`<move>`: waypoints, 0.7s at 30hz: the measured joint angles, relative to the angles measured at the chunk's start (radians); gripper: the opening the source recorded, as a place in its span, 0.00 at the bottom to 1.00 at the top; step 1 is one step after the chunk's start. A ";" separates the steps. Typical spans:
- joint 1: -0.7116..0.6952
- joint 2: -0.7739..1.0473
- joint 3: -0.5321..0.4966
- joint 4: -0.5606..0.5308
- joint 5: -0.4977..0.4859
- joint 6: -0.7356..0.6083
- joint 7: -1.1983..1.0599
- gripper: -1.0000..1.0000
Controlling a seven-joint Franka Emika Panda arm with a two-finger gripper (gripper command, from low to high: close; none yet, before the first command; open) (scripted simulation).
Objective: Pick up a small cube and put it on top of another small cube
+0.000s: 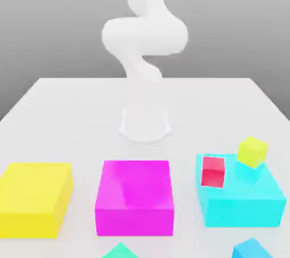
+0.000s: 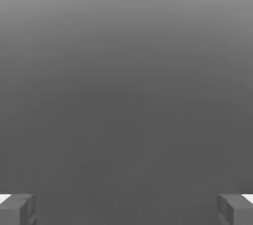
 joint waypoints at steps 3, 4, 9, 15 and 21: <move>-0.043 0.114 0.032 0.000 -0.023 0.033 0.079 0.50; -0.055 0.151 0.041 0.001 -0.032 0.044 0.106 0.50; -0.111 0.333 0.081 0.001 -0.076 0.096 0.237 0.50; -0.152 0.551 0.102 0.002 -0.129 0.158 0.393 0.50; -0.171 0.766 0.095 0.003 -0.149 0.223 0.528 0.50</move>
